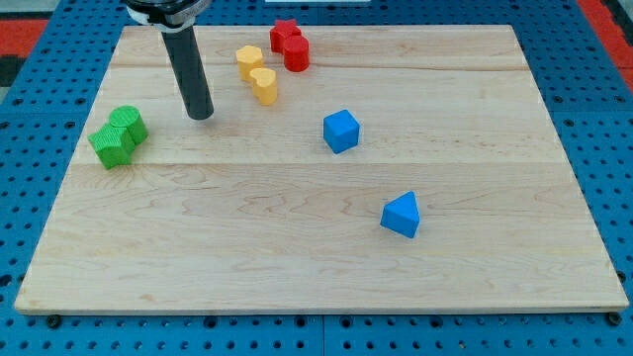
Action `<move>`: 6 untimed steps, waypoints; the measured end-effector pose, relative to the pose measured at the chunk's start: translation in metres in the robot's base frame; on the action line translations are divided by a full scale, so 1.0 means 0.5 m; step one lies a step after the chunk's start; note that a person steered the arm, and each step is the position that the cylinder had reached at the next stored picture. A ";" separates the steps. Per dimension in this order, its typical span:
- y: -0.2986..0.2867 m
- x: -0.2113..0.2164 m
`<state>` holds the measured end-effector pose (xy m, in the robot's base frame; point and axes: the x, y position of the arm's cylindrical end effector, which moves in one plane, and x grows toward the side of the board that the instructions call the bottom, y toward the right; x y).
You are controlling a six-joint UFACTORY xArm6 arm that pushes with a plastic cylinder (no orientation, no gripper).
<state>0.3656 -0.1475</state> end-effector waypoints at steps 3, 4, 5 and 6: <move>-0.010 0.012; -0.024 0.021; -0.057 0.031; -0.076 0.037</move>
<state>0.3843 -0.1855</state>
